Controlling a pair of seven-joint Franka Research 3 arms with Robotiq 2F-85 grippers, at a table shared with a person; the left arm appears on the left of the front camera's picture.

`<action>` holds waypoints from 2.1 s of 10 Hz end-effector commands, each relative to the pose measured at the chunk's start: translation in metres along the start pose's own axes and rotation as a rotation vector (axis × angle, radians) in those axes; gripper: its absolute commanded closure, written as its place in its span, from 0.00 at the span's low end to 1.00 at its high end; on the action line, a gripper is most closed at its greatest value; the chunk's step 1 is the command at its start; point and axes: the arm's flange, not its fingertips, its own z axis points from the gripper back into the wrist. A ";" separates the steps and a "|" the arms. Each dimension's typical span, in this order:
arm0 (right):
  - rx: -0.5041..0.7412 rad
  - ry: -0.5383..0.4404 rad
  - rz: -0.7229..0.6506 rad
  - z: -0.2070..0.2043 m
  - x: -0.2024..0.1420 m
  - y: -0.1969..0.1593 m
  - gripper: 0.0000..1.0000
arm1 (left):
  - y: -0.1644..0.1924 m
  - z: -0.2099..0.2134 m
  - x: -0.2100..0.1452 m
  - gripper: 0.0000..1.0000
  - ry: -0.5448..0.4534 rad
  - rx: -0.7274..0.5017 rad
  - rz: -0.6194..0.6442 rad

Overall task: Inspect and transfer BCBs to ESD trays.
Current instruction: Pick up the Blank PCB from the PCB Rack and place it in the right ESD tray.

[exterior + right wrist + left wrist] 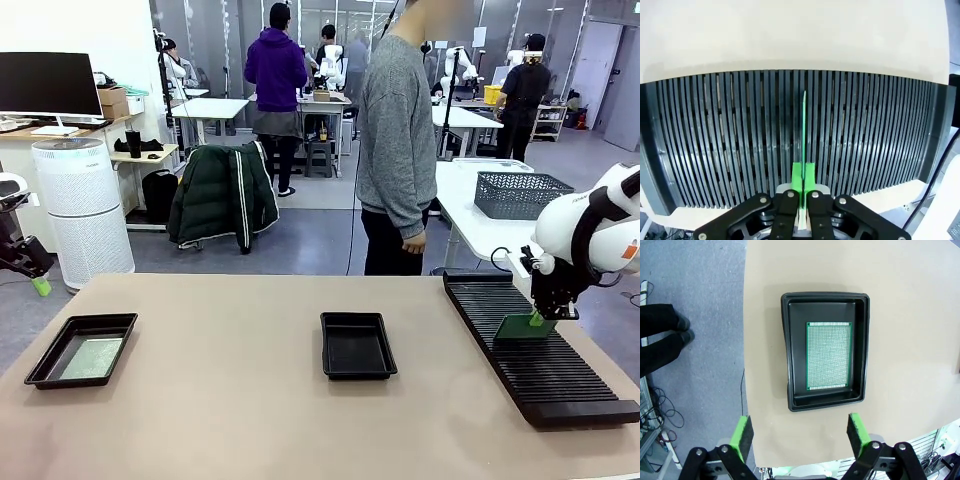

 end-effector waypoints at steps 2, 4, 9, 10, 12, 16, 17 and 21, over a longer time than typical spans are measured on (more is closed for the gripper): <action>0.108 0.005 -0.023 0.012 0.008 -0.007 0.98 | 0.002 -0.003 0.000 0.00 -0.014 -0.002 -0.004; 0.133 0.015 -0.042 0.015 0.009 -0.013 0.98 | 0.002 -0.003 0.000 0.00 -0.014 -0.002 -0.004; 0.139 0.079 -0.094 0.072 0.013 -0.004 0.98 | 0.002 -0.003 0.000 0.00 -0.014 -0.002 -0.004; 0.144 0.096 -0.107 0.090 0.017 0.001 0.98 | 0.002 -0.003 0.000 0.00 -0.014 -0.002 -0.004; 0.153 0.103 -0.155 0.130 0.020 0.012 0.98 | 0.002 -0.003 0.000 0.00 -0.014 -0.002 -0.004; 0.150 0.078 -0.218 0.204 0.027 0.025 0.98 | 0.002 -0.003 0.000 0.00 -0.014 -0.002 -0.004; 0.140 0.074 -0.232 0.224 0.028 0.026 0.98 | 0.002 -0.003 0.000 0.00 -0.014 -0.002 -0.004; 0.097 0.049 -0.243 0.285 0.027 0.032 0.98 | 0.002 -0.003 0.000 0.00 -0.014 -0.002 -0.004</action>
